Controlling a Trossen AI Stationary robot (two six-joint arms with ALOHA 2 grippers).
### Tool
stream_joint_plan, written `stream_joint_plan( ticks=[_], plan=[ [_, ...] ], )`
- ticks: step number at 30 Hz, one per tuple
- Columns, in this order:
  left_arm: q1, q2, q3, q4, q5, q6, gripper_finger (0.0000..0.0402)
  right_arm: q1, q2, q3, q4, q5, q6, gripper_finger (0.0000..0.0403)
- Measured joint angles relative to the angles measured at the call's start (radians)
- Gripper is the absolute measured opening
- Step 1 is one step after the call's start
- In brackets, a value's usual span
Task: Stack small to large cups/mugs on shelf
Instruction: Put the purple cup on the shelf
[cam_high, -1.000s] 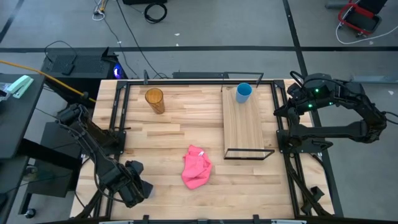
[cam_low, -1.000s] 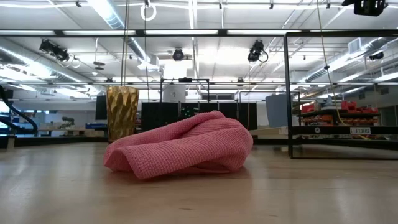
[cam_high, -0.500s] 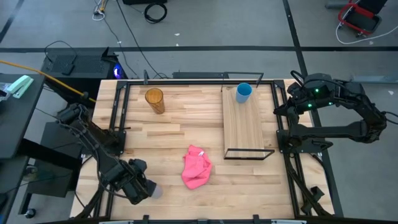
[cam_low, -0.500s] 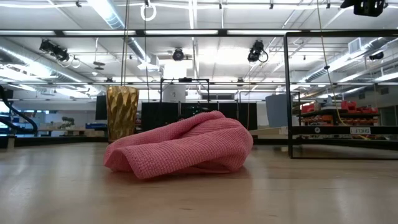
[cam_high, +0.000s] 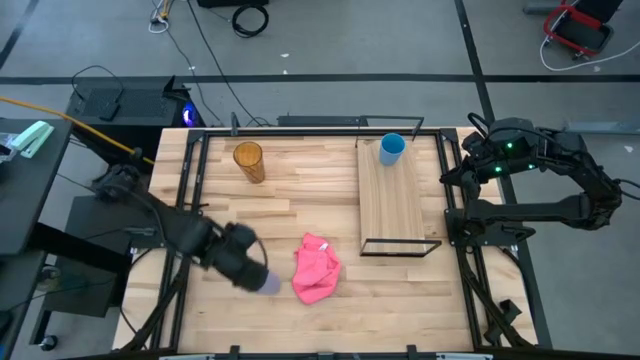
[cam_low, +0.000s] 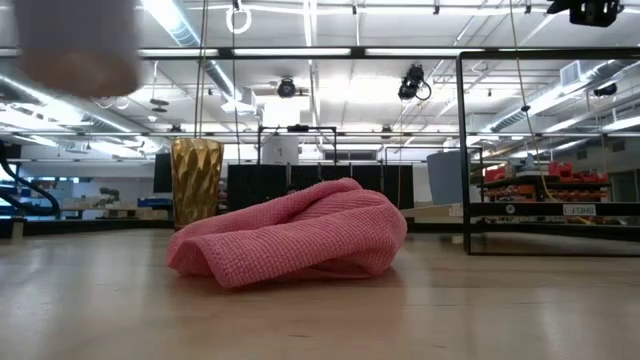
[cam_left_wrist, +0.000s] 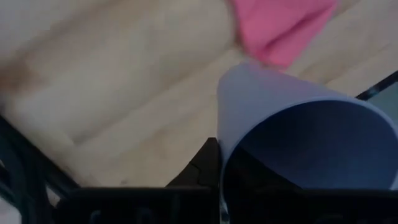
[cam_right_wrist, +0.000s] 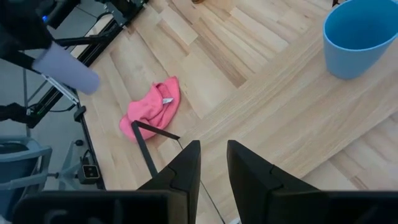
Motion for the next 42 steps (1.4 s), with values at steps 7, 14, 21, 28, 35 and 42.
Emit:
stream_joint_plan(
  ticks=[7,14,21,28,35,42],
  plan=[
    [0.202,-0.002,0.225,-0.132,-0.117,0.248,0.0009,0.0,0.0,0.0,0.0,0.0,0.0,0.0087],
    [0.425,0.007,0.301,-0.083,-0.129,0.481,0.0009,0.0,0.0,0.0,0.0,0.012,0.008,0.0087],
    [0.614,0.092,0.347,0.017,-0.104,0.702,0.0009,0.0,0.012,0.0,0.0,0.046,0.009,0.0087],
    [0.725,0.271,0.433,0.025,-0.029,0.895,0.0009,0.0,0.074,0.0,0.001,0.09,0.036,0.0087],
    [0.801,0.464,0.552,-0.019,0.031,1.043,0.0009,0.0,0.166,0.0,0.001,0.117,0.047,0.0087],
    [0.825,0.629,0.681,-0.118,0.032,1.122,0.0009,0.0,0.272,0.0,0.002,0.149,0.022,0.0087]
  ],
)
